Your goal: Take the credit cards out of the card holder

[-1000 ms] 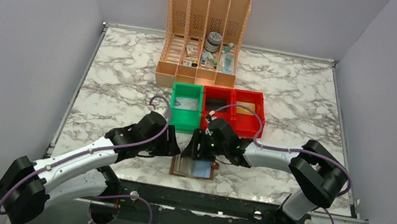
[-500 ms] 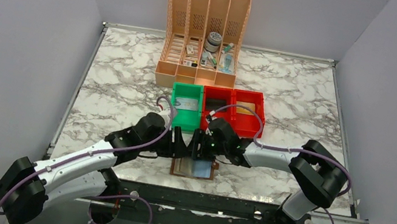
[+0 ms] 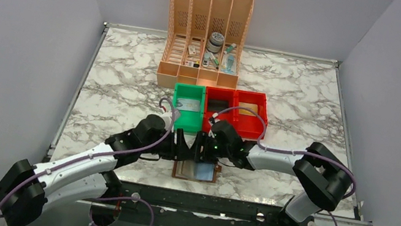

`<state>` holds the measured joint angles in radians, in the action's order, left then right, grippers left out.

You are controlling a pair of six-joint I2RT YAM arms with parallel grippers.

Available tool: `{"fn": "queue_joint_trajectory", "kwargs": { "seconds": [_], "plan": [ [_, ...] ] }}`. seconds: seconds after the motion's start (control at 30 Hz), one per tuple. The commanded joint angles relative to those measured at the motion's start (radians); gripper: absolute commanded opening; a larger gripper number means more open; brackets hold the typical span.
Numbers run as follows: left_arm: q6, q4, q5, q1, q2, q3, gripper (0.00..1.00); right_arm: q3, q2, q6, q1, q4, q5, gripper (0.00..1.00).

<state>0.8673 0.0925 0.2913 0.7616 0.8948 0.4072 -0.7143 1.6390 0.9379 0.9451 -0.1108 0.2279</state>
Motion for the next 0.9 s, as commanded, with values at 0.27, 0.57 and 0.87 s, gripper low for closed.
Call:
{"fn": "queue_joint_trajectory", "kwargs": {
  "seconds": [0.27, 0.57, 0.87],
  "plan": [
    [-0.016, 0.048, 0.070, 0.008, -0.040, -0.034, 0.49, 0.137, -0.019, 0.098, -0.040, -0.087, 0.048, 0.56],
    [-0.018, -0.042, 0.126, 0.011, 0.027, -0.057, 0.47, 0.163, -0.014, 0.119, -0.050, -0.127, 0.064, 0.56],
    [-0.022, -0.081, 0.081, 0.019, 0.071, -0.072, 0.39, 0.167, -0.018, 0.116, -0.057, -0.132, 0.073, 0.56]
  ]
}}
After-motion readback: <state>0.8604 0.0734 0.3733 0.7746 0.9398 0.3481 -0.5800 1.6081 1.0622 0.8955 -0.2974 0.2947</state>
